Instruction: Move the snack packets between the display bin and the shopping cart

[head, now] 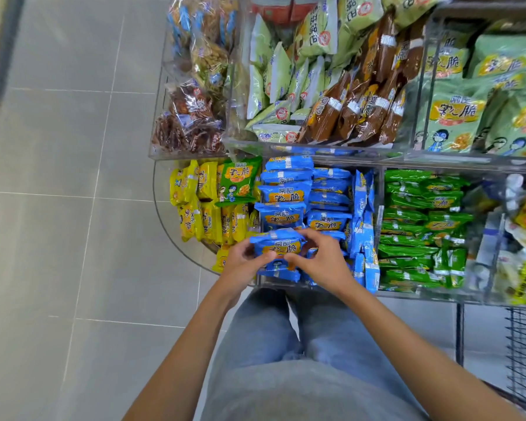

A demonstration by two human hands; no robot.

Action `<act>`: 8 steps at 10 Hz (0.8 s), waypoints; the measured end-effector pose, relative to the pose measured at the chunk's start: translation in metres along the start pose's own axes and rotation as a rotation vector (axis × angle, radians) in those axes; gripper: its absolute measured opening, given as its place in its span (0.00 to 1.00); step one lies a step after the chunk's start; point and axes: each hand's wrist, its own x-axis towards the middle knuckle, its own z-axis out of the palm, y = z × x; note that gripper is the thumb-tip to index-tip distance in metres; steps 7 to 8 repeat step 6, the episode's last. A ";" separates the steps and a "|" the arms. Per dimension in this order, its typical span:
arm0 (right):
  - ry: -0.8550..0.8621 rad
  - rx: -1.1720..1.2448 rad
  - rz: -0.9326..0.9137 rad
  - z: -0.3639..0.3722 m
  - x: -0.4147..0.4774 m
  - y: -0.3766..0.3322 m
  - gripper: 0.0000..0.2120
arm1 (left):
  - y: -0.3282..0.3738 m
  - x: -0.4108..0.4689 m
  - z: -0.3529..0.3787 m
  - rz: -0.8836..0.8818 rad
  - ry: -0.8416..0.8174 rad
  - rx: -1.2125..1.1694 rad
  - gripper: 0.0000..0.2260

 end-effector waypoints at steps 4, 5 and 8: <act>0.376 -0.202 0.035 0.021 0.018 0.016 0.22 | -0.004 0.020 0.026 0.164 0.327 0.420 0.14; 0.344 -0.167 0.072 0.017 0.019 0.022 0.25 | -0.006 0.025 0.023 0.187 0.305 0.461 0.13; 0.310 -0.098 0.087 0.007 -0.002 0.029 0.26 | -0.007 0.010 0.018 0.141 0.300 0.466 0.17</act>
